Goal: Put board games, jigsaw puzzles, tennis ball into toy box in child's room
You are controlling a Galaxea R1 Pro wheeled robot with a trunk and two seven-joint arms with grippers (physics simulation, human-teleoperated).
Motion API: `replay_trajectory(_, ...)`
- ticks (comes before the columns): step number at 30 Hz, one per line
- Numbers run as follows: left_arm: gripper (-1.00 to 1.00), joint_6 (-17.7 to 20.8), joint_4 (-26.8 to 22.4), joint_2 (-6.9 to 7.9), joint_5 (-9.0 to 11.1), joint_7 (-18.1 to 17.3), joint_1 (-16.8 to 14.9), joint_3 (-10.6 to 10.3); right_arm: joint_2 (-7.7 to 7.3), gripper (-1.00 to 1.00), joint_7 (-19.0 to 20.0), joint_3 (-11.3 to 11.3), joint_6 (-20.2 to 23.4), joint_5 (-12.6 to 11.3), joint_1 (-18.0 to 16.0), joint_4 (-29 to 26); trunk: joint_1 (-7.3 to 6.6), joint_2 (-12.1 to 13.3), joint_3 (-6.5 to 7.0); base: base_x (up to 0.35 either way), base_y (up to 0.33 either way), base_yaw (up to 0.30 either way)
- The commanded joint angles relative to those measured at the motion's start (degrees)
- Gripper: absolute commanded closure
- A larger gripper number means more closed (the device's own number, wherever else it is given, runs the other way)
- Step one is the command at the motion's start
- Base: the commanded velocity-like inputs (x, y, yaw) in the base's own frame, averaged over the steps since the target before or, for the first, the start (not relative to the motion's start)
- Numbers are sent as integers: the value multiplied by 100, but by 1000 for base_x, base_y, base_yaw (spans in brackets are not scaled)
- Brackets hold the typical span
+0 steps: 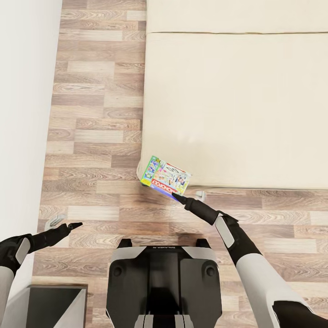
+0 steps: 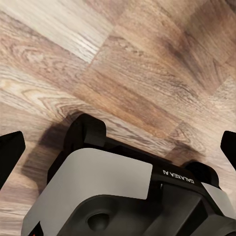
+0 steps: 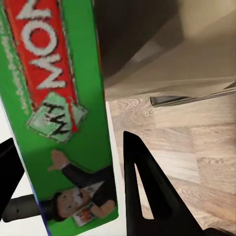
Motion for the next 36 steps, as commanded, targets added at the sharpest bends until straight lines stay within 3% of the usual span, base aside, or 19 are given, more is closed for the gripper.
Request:
replay_trajectory(1,-100,48,-1,-3,-2,-20,-3,31,6,100,18,-21,54,-25,-1,2,1,-4,-2,0,0,0)
replay_trajectory(10,-100,51,-39,4,-2,-30,-3,36,-14,100,25,-21,72,-21,0,-6,1,-4,-2,0,0,0)
replay_trajectory(22,-100,248,-85,-7,28,-32,-43,34,-25,100,114,-18,96,-23,2,-21,-262,477,213,0,0,0)
replay_trajectory(36,-100,386,-91,-75,8,-32,-67,23,-2,100,558,42,341,-9,49,-36,-570,1039,464,0,0,0)
